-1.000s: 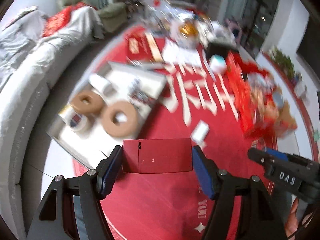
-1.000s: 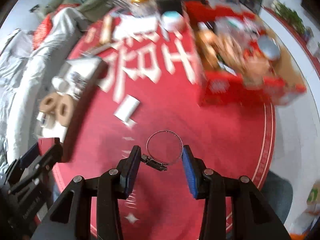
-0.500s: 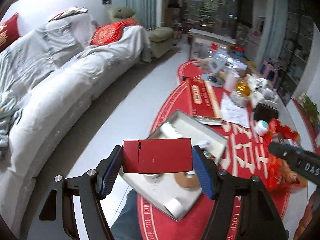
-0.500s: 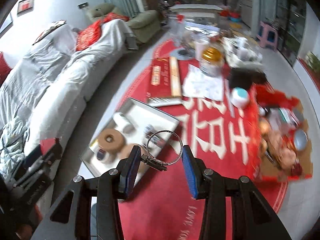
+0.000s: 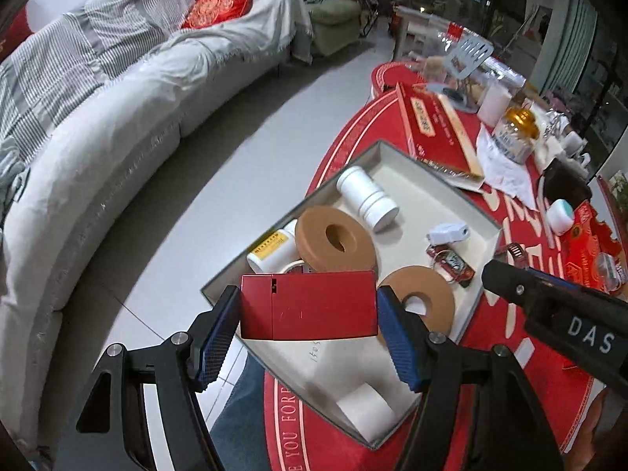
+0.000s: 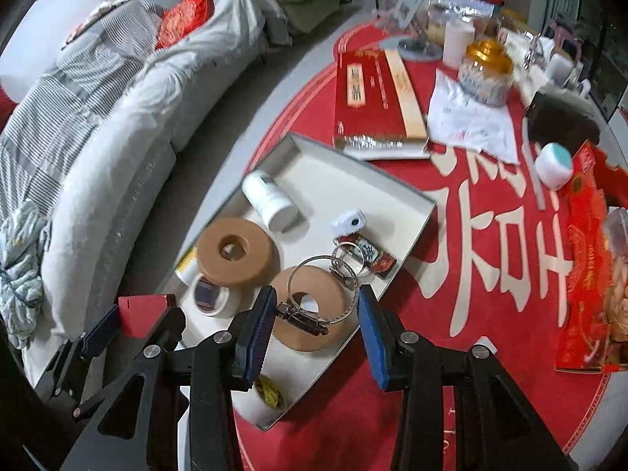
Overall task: Organize rigid objects
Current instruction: 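Carry the red case and hose clamp with both grippers over the tray, then open both grippers to drop the red case and hose clamp into the tray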
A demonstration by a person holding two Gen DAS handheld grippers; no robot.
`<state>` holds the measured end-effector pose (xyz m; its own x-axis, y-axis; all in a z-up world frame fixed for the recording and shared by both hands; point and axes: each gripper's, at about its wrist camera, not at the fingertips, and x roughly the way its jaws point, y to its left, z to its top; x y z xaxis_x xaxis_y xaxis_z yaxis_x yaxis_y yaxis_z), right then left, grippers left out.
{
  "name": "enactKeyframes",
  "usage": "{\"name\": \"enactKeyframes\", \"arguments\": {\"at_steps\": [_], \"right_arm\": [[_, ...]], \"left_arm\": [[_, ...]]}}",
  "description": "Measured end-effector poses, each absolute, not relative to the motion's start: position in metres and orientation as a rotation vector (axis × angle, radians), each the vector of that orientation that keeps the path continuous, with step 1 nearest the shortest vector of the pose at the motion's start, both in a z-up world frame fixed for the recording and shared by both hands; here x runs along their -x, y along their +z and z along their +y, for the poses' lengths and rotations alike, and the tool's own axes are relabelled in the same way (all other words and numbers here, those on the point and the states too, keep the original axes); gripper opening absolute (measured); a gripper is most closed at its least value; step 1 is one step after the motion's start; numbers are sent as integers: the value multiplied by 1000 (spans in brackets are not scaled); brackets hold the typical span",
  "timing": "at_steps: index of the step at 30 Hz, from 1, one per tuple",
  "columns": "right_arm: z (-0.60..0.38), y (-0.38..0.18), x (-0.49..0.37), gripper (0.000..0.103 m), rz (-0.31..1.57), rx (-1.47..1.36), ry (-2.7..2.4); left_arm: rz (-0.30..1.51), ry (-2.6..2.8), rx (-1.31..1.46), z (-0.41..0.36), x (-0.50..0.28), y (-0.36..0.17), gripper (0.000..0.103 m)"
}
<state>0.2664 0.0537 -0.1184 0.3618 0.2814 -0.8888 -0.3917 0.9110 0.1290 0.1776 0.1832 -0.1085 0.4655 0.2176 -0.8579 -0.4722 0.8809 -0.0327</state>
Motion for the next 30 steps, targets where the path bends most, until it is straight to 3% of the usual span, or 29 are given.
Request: {"name": "enactKeyframes", "arguments": {"at_steps": [22, 25, 26, 27, 28, 30], "right_arm": [[61, -165, -308, 44, 1197, 129, 413], [65, -171, -310, 44, 1223, 147, 421], [66, -173, -310, 54, 1233, 150, 429], [66, -174, -310, 87, 1239, 152, 435], [65, -173, -310, 103, 1232, 152, 431], [60, -163, -305, 103, 1162, 135, 412]], "left_arm": [[1089, 414, 279, 181, -206, -146, 73], [1115, 410, 289, 182, -207, -152, 78], [1123, 408, 293, 182, -207, -153, 81], [1133, 410, 294, 182, -207, -153, 82], [1139, 412, 291, 182, -206, -153, 82], [1124, 418, 280, 182, -203, -151, 85]]}}
